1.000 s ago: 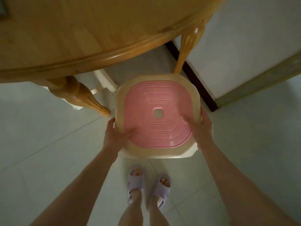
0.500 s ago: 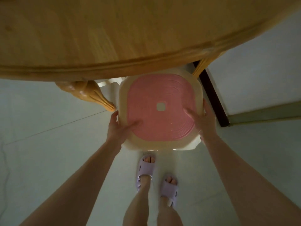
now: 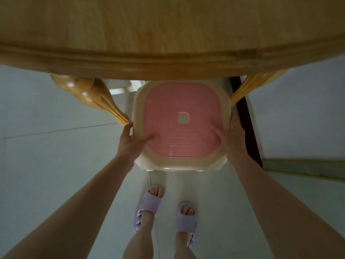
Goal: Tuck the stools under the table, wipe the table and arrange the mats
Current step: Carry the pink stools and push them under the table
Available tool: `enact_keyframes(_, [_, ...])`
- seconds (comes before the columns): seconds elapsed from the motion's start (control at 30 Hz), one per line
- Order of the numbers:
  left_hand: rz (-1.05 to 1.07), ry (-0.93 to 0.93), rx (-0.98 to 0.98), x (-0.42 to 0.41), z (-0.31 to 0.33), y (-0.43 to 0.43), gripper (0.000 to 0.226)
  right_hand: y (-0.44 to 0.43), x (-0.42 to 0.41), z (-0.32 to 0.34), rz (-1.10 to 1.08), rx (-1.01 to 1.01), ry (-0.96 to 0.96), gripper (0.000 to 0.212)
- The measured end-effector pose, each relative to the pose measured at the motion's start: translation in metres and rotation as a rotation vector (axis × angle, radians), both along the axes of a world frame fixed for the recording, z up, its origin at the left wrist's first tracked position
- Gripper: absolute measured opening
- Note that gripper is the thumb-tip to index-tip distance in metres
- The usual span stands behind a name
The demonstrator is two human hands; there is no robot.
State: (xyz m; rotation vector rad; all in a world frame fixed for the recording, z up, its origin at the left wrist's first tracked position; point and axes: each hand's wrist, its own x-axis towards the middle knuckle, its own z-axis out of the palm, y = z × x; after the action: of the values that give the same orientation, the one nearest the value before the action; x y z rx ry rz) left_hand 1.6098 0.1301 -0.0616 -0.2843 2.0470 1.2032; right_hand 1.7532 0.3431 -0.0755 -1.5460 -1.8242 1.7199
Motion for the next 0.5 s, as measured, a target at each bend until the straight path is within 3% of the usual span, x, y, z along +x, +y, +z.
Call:
enact_keyframes(0.17, [0.035, 0.014, 0.02, 0.002, -0.006, 0.01, 0.094, 0.015, -0.007, -0.012, 0.049, 0.019, 0.017, 0.084])
enact_keyframes(0.5, [0.053, 0.039, 0.071, -0.013, -0.015, 0.025, 0.086, 0.041, -0.024, -0.028, 0.076, 0.046, 0.017, 0.089])
